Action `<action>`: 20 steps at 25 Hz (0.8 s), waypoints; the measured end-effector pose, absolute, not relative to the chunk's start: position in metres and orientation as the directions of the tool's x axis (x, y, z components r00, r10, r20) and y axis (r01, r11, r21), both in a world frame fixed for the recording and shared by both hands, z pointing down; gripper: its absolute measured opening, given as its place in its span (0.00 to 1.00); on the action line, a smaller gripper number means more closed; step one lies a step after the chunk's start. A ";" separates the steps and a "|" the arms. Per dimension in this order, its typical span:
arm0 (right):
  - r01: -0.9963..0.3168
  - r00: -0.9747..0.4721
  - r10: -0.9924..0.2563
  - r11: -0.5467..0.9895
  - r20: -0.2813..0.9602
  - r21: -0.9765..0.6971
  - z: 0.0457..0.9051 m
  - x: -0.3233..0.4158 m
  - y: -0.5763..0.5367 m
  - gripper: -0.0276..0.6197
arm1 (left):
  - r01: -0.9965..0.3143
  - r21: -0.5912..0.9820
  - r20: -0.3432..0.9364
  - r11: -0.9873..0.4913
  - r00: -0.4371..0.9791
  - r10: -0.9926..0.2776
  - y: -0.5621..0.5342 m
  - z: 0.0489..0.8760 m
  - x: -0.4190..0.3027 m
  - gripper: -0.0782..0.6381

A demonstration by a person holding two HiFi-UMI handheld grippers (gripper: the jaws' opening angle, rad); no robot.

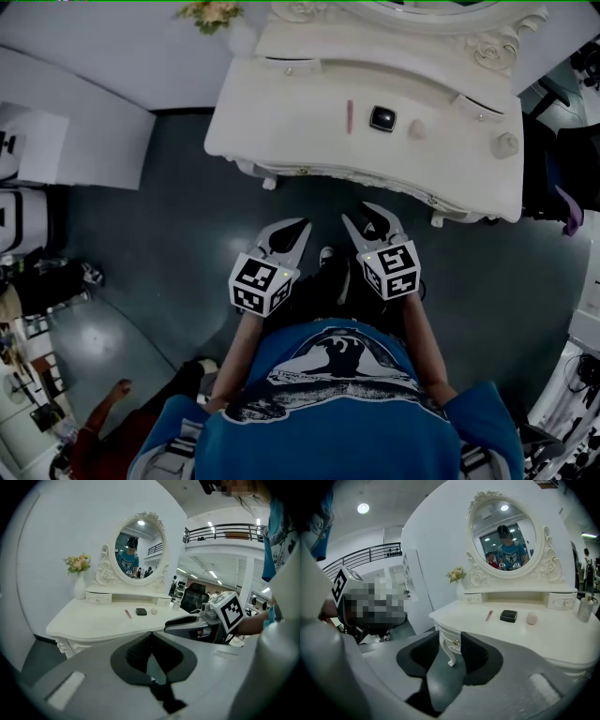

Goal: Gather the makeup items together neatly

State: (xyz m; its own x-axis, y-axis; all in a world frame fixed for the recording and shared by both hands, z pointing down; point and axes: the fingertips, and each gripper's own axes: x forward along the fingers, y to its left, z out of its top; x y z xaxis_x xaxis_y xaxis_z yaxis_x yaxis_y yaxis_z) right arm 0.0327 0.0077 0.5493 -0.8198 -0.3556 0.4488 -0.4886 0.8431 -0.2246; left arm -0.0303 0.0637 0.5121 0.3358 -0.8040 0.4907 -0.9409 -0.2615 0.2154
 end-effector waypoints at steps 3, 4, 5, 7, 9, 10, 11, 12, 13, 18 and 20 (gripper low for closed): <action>-0.502 -0.816 -0.378 0.839 0.438 -0.210 0.543 0.034 0.019 0.19 | -0.939 0.216 0.472 -0.267 0.340 -0.813 0.072 0.511 -0.031 0.13; -0.506 -0.814 -0.385 0.838 0.435 -0.205 0.542 0.036 0.022 0.18 | -0.938 0.217 0.467 -0.272 0.344 -0.814 0.075 0.511 -0.030 0.13; -0.511 -0.811 -0.392 0.836 0.434 -0.200 0.540 0.037 0.024 0.15 | -0.935 0.219 0.464 -0.277 0.350 -0.814 0.076 0.511 -0.028 0.13; -0.519 -0.807 -0.406 0.833 0.428 -0.189 0.536 0.040 0.026 0.11 | -0.930 0.226 0.456 -0.290 0.365 -0.812 0.078 0.512 -0.023 0.13; -0.527 -0.803 -0.419 0.832 0.422 -0.176 0.531 0.042 0.027 0.07 | -0.923 0.232 0.446 -0.307 0.382 -0.810 0.079 0.511 -0.017 0.13; -0.531 -0.801 -0.426 0.830 0.421 -0.170 0.529 0.043 0.027 0.05 | -0.919 0.235 0.440 -0.317 0.391 -0.808 0.080 0.511 -0.014 0.13; -0.534 -0.799 -0.431 0.829 0.420 -0.166 0.528 0.044 0.028 0.05 | -0.915 0.238 0.434 -0.327 0.401 -0.807 0.081 0.510 -0.010 0.13; -0.538 -0.796 -0.436 0.827 0.420 -0.162 0.526 0.046 0.028 0.05 | -0.910 0.240 0.427 -0.338 0.412 -0.805 0.081 0.508 -0.006 0.13; -0.542 -0.793 -0.440 0.825 0.421 -0.160 0.525 0.047 0.028 0.05 | -0.905 0.243 0.418 -0.350 0.423 -0.804 0.080 0.507 -0.002 0.13; -0.558 -0.784 -0.457 0.816 0.420 -0.153 0.522 0.053 0.027 0.05 | -0.883 0.247 0.388 -0.399 0.468 -0.794 0.078 0.502 0.014 0.13; -0.550 -0.787 -0.451 0.823 0.421 -0.146 0.521 0.053 0.028 0.05 | -0.880 0.240 0.384 -0.410 0.474 -0.793 0.077 0.501 0.017 0.13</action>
